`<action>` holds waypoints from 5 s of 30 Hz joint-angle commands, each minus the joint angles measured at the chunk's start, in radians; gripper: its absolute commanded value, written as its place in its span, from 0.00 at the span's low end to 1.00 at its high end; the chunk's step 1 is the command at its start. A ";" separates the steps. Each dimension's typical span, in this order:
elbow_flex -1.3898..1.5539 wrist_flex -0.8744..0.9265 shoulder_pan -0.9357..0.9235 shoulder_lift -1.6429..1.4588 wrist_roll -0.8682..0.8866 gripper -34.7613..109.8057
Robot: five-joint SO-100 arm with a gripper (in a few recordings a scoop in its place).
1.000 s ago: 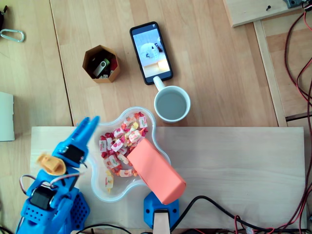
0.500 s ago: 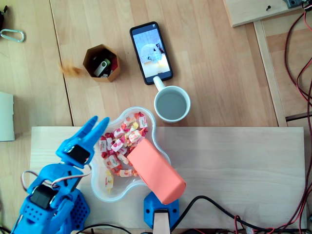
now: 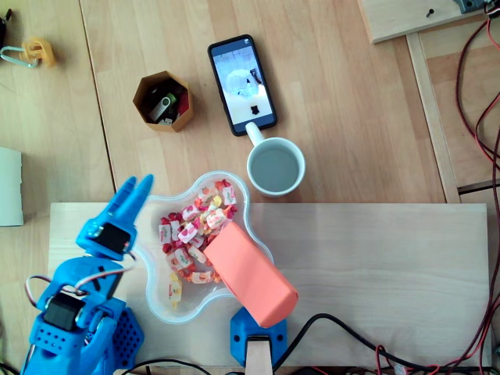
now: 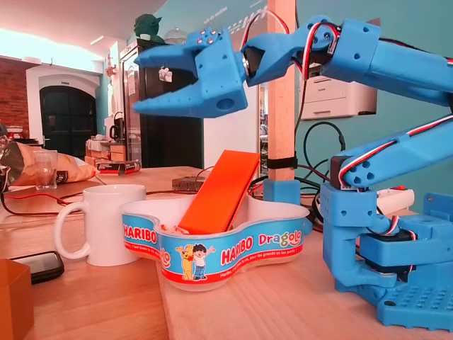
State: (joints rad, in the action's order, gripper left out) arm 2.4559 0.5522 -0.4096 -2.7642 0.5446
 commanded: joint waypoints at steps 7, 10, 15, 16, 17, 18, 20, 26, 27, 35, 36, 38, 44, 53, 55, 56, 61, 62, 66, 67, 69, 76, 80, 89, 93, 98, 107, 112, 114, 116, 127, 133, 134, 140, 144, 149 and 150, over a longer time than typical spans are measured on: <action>0.017 -0.074 -0.100 0.005 0.026 0.48; 0.029 -0.109 -0.221 0.044 0.095 0.48; 0.058 -0.101 -0.327 0.204 0.405 0.49; 0.054 -0.095 -0.334 0.238 0.454 0.49; 0.051 -0.084 -0.341 0.265 0.492 0.49; 0.048 -0.069 -0.344 0.288 0.534 0.48; 0.043 -0.028 -0.347 0.327 0.600 0.48; -0.060 0.198 -0.344 0.407 0.827 0.48; -0.089 0.250 -0.344 0.419 0.859 0.48; -0.357 0.595 -0.342 0.571 0.977 0.48; -0.380 0.615 -0.341 0.598 0.983 0.48; -0.416 0.626 -0.334 0.657 1.008 0.48; -0.477 0.624 -0.262 0.787 1.055 0.48; -0.471 0.624 -0.262 0.811 1.055 0.48; -0.471 0.624 -0.256 0.813 1.055 0.48; -0.469 0.627 -0.253 0.813 1.055 0.48; -0.399 0.626 -0.258 0.813 1.060 0.48; -0.383 0.626 -0.258 0.813 1.072 0.48; -0.364 0.624 -0.255 0.811 1.075 0.48; -0.360 0.624 -0.255 0.811 1.075 0.48; -0.350 0.624 -0.256 0.811 1.072 0.48; -0.314 0.624 -0.264 0.813 1.075 0.48; -0.298 0.624 -0.262 0.813 1.075 0.48; -0.307 0.621 -0.264 0.813 1.075 0.48; -0.287 0.546 -0.264 0.813 1.069 0.48; -0.249 0.434 -0.265 0.815 1.057 0.48; -0.187 0.393 -0.265 0.813 1.057 0.48; -0.164 0.393 -0.265 0.813 1.057 0.48; -0.155 0.393 -0.265 0.813 1.057 0.48; -0.149 0.393 -0.265 0.813 1.057 0.46; -0.152 0.393 -0.267 0.811 1.062 0.31; -0.158 0.393 -0.268 0.811 1.072 0.25; -0.160 0.393 -0.268 0.811 1.074 0.24; -0.169 0.393 -0.268 0.795 1.068 0.21; -0.215 0.393 -0.268 0.793 1.063 0.22; -0.333 0.407 -0.267 0.793 1.055 0.22; -0.348 0.408 -0.267 0.793 1.055 0.22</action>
State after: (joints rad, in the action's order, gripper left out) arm 2.1890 0.9526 -0.6581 -1.9328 1.5923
